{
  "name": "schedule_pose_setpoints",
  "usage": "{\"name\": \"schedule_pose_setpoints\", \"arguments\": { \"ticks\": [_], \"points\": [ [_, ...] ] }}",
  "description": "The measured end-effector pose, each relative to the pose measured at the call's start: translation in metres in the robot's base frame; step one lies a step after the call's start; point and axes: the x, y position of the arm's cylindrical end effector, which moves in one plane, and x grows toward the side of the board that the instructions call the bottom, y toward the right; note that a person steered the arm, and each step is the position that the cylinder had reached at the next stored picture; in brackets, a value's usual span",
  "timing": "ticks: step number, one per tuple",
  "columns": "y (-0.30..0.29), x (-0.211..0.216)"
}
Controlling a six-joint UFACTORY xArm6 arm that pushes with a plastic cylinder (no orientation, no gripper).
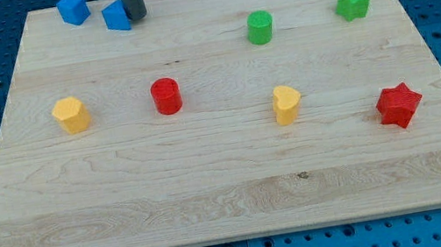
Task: Push the triangle into the cube
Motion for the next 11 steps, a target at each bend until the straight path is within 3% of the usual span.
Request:
{"name": "schedule_pose_setpoints", "arguments": {
  "ticks": [4, 7, 10, 11],
  "points": [
    [0.004, 0.018],
    [-0.057, -0.002],
    [-0.059, -0.004],
    [-0.042, 0.019]
  ]
}}
